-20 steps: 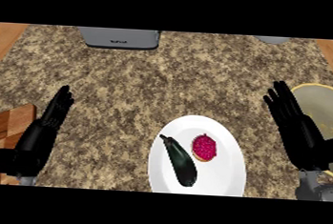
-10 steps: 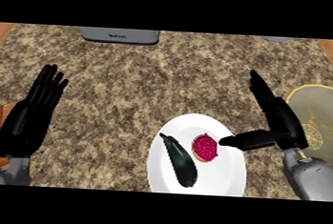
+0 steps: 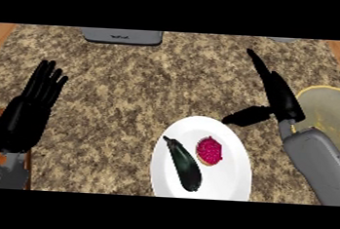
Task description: Pick the cupcake from the plate and place it in the bowl
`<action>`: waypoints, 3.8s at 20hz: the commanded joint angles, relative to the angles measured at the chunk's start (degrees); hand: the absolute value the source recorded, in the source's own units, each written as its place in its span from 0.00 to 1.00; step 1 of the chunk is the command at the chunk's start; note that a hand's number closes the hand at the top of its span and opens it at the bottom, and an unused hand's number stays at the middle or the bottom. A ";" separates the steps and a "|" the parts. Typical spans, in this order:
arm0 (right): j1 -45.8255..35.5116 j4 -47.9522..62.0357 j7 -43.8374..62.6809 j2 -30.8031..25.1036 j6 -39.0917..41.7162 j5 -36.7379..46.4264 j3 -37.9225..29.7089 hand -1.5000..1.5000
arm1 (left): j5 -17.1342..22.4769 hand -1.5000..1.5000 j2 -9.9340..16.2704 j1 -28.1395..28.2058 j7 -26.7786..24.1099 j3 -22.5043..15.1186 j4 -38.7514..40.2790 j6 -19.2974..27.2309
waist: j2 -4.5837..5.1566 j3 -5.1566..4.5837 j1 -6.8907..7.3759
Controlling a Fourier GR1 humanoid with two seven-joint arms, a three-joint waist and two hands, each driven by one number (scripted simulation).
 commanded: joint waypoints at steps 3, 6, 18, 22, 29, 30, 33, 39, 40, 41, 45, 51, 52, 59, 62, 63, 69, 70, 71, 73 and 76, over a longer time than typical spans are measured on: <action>-9.62 2.54 14.12 -6.25 20.33 0.63 8.20 0.00 | 0.98 0.50 0.26 -1.07 1.39 0.66 0.60 -0.79 | -0.02 -0.20 0.87; -12.23 5.48 18.50 -7.09 33.76 -2.49 13.02 0.00 | 0.01 0.50 -0.52 -2.09 0.48 -0.39 1.10 -0.92 | 0.49 -0.31 1.77; -26.74 8.70 47.01 7.67 46.98 -17.83 10.49 0.00 | -1.82 0.50 -2.47 0.32 -0.80 1.14 1.54 -0.52 | -0.21 0.02 -0.50; -20.60 4.90 44.57 5.14 47.25 -17.60 10.48 0.00 | 0.29 0.50 -0.35 -0.17 0.32 5.06 1.74 -3.68 | -0.20 0.06 -0.96; -13.74 -1.01 44.26 2.62 47.27 -17.77 11.17 0.00 | -3.85 0.50 -4.03 -0.36 -0.95 2.69 3.35 -2.28 | -0.15 0.07 -1.33; -15.19 0.63 44.38 3.70 45.87 -15.26 10.81 0.00 | -2.43 0.50 -3.78 0.42 1.19 3.40 0.50 -2.30 | -0.14 0.08 -0.85; -11.49 -5.06 42.49 2.36 43.43 -10.20 11.34 0.00 | -1.62 0.50 -3.11 -2.64 4.66 5.04 1.02 -1.83 | -0.19 0.09 -1.26; -5.38 -7.25 36.78 5.57 41.06 0.12 11.44 0.00 | -5.72 0.50 -5.66 -3.65 1.60 4.40 3.83 -2.85 | -0.04 0.09 -1.05; -3.42 -9.64 37.95 6.37 41.84 0.98 12.50 0.00 | -5.76 0.50 -5.63 1.48 2.51 4.12 -1.98 -2.66 | -0.14 0.10 -0.78; -2.29 -9.58 36.56 5.57 44.04 0.97 10.21 0.00 | -3.47 0.50 -4.30 -1.71 3.97 7.30 0.49 -4.76 | -0.10 0.09 -0.89; -0.83 -9.29 36.30 9.25 44.27 6.25 9.83 0.00 | -5.98 0.50 -6.29 -1.48 6.35 5.81 -1.73 -3.34 | -0.11 0.09 -0.84; -0.72 -3.71 32.07 10.48 47.61 9.96 8.43 0.00 | -7.54 0.50 -8.19 -3.84 3.72 6.94 3.23 -4.53 | -0.05 0.09 -0.94; -0.29 -0.75 29.77 13.27 43.91 13.36 10.75 0.00 | -5.62 0.50 -5.33 -4.49 6.90 9.05 1.49 -5.84 | -0.03 0.10 -0.73; 2.00 -0.16 30.61 16.08 47.47 17.59 8.68 0.00 | -7.38 0.50 -7.06 -0.84 5.42 10.33 -0.97 -7.44 | -0.08 0.09 -0.73; -2.68 4.21 23.13 14.66 49.39 19.92 9.88 1.00 | -6.44 0.50 -7.66 1.61 5.92 10.18 -3.25 -7.75 | -0.05 0.10 -0.29; -1.79 5.43 17.15 11.06 49.82 21.09 10.36 1.00 | -5.54 0.50 -7.07 -1.55 5.82 11.05 0.83 -9.14 | 0.06 0.11 -0.52; -3.77 4.33 20.46 18.04 51.28 26.00 10.90 1.00 | -8.93 0.50 -9.31 -3.26 6.07 9.87 1.56 -7.82 | -0.05 0.09 -0.75; -1.68 2.33 19.21 16.54 51.84 27.16 10.10 1.00 | -9.81 0.50 -10.14 -0.32 4.85 9.59 0.14 -8.18 | -0.08 0.09 -0.75; -2.78 5.65 14.53 14.99 50.66 28.94 10.60 1.00 | -8.89 0.50 -9.97 0.57 3.12 10.20 0.87 -10.09 | -0.03 0.09 -0.62; 3.14 -3.89 17.16 14.13 49.53 28.99 11.16 1.00 | -8.59 0.50 -8.33 -2.50 4.08 12.51 4.28 -9.97 | -0.11 0.09 -1.12; 15.87 -18.91 13.40 3.66 43.11 31.26 13.82 1.00 | -8.83 0.50 -9.65 -2.20 7.19 11.18 -0.45 -6.16 | -0.81 0.16 -3.32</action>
